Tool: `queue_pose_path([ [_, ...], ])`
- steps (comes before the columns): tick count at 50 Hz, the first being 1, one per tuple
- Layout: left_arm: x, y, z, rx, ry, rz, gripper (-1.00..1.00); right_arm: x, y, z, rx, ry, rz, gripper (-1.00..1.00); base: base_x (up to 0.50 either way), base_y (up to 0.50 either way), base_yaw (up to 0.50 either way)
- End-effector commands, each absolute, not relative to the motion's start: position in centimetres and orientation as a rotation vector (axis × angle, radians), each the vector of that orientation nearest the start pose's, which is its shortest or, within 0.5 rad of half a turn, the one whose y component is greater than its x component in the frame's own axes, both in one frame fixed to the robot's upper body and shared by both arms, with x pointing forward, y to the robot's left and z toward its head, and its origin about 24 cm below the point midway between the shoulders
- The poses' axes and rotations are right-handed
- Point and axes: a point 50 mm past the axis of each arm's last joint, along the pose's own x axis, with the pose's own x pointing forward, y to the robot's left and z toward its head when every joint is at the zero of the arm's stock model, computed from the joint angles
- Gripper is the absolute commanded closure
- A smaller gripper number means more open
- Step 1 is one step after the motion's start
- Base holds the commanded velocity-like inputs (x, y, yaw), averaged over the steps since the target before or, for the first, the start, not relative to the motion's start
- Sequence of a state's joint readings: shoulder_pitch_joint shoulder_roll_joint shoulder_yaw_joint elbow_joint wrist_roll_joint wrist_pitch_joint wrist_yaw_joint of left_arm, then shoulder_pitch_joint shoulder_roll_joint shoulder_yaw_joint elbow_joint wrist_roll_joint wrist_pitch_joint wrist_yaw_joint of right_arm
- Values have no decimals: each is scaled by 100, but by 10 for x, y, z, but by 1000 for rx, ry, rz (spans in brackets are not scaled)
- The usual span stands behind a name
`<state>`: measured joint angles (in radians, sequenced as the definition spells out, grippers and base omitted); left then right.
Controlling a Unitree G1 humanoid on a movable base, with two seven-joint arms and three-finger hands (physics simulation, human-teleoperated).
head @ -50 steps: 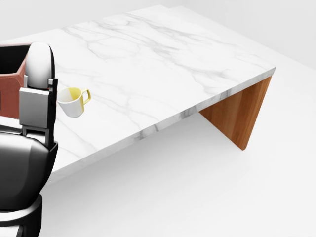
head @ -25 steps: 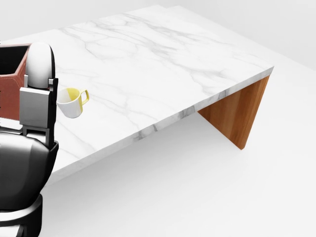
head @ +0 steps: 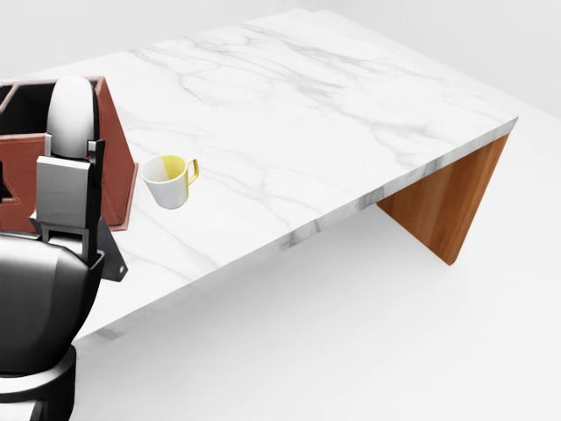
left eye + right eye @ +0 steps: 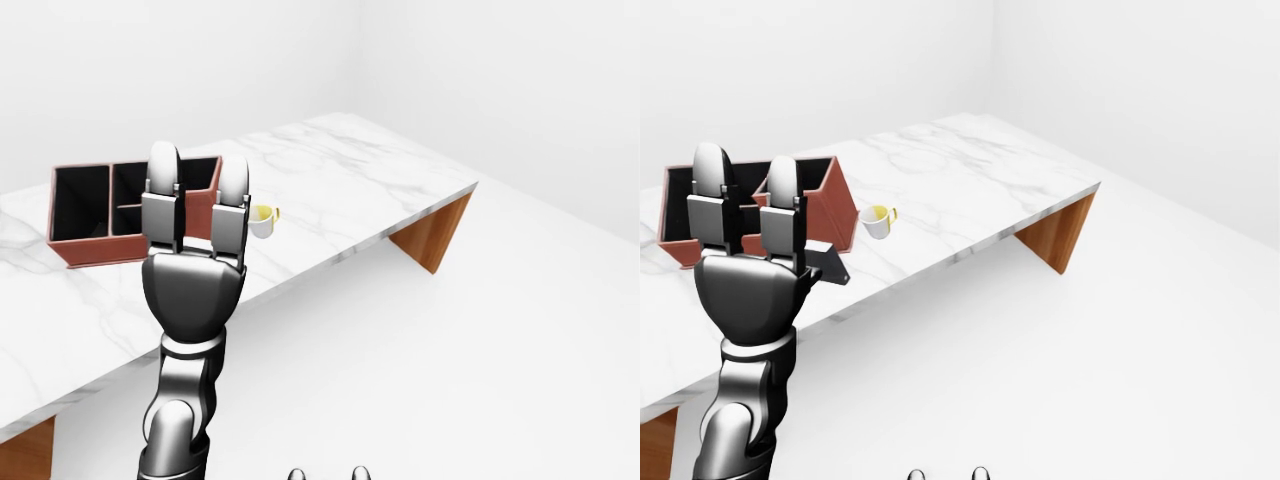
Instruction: Pick up the book and place it in the right compartment of the caddy.
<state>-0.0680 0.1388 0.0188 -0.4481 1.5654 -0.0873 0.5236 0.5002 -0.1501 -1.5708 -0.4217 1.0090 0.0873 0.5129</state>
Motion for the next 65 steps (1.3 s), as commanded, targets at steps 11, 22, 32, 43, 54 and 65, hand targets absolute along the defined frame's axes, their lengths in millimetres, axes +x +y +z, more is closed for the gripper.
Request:
queue_pose_path([
  [11,222,151,179,1533,-942,700,-100,-41,-375,191,-118,-609,-735,-100,14,23,0],
  [22,220,151,181,1528,-950,707,-100,-41,-375,191,-119,-609,-738,-100,14,23,0],
  [32,223,151,179,1534,-940,699,-100,-41,-375,191,-120,-606,-740,-100,13,21,0],
  [43,224,151,177,1541,-934,690,-100,-41,-376,190,-123,-603,-744,-100,10,16,0],
  [54,224,151,178,1542,-936,690,-100,-41,-375,191,-124,-605,-741,-100,9,14,0],
  [65,223,150,177,1546,-937,687,-100,-41,-376,192,-120,-611,-738,-100,0,0,0],
])
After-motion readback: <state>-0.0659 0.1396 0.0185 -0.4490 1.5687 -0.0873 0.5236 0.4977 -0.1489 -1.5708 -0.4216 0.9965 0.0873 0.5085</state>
